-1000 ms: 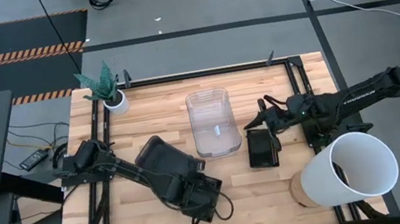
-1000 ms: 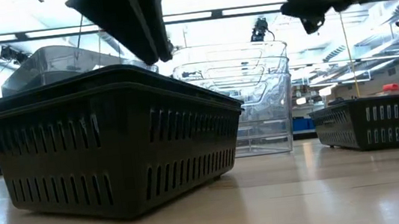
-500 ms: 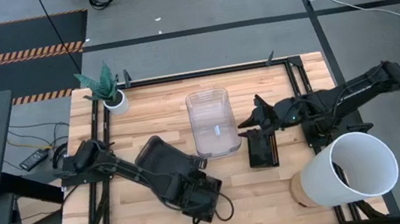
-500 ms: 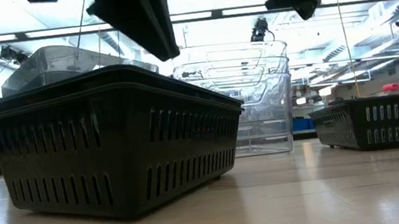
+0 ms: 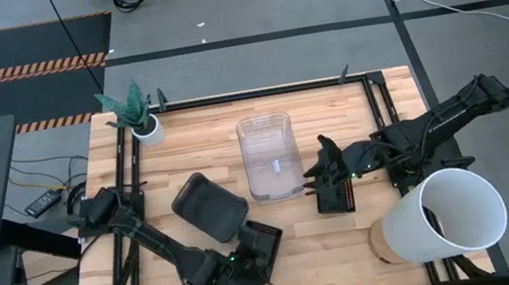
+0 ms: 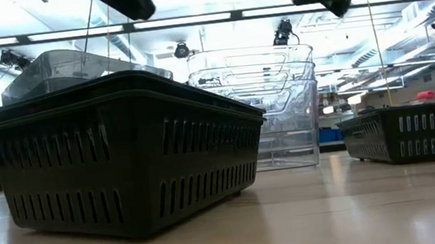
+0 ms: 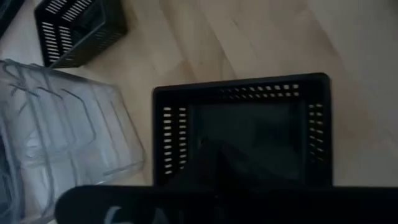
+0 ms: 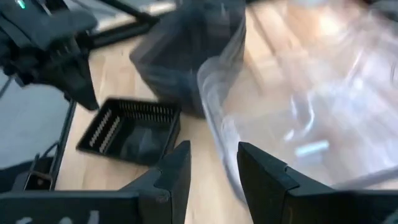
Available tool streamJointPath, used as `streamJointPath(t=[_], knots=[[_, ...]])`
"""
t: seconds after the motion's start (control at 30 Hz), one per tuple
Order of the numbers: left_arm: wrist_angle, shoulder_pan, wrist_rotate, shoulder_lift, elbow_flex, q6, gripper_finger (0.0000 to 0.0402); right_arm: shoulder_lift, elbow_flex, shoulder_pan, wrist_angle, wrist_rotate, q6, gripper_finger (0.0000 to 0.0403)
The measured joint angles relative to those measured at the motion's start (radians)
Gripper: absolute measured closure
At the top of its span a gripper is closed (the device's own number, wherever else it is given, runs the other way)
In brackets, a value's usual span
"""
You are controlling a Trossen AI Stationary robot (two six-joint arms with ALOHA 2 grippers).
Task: Stack baskets by color
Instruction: Adjust the stacked black basket
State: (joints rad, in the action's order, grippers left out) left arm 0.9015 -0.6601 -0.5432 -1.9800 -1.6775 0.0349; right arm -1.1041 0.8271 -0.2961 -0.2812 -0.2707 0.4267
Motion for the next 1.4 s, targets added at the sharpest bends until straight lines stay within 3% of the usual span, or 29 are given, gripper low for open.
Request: streamJointPath(t=[0.43,0.57,0.83,1.4], knots=[[0.068,-0.018,0.009,0.036,0.032,0.010,0.0396,-0.206,0.233,-0.126,-0.324,0.007,0.205,0.0267],[0.006,-0.034,0.010,0.147,0.174,0.049,0.0397,-0.263,0.294,-0.170,-0.332,0.011,0.217,0.0267],[-0.353,-0.039,0.016,0.404,0.513,0.058,0.0395,-0.372,0.376,-0.187,-0.329,0.006,0.212,0.0267],[-0.784,-0.108,-0.051,0.840,0.963,-0.016,0.0397,-0.610,0.528,-0.192,-0.200,0.003,0.213,0.0267]])
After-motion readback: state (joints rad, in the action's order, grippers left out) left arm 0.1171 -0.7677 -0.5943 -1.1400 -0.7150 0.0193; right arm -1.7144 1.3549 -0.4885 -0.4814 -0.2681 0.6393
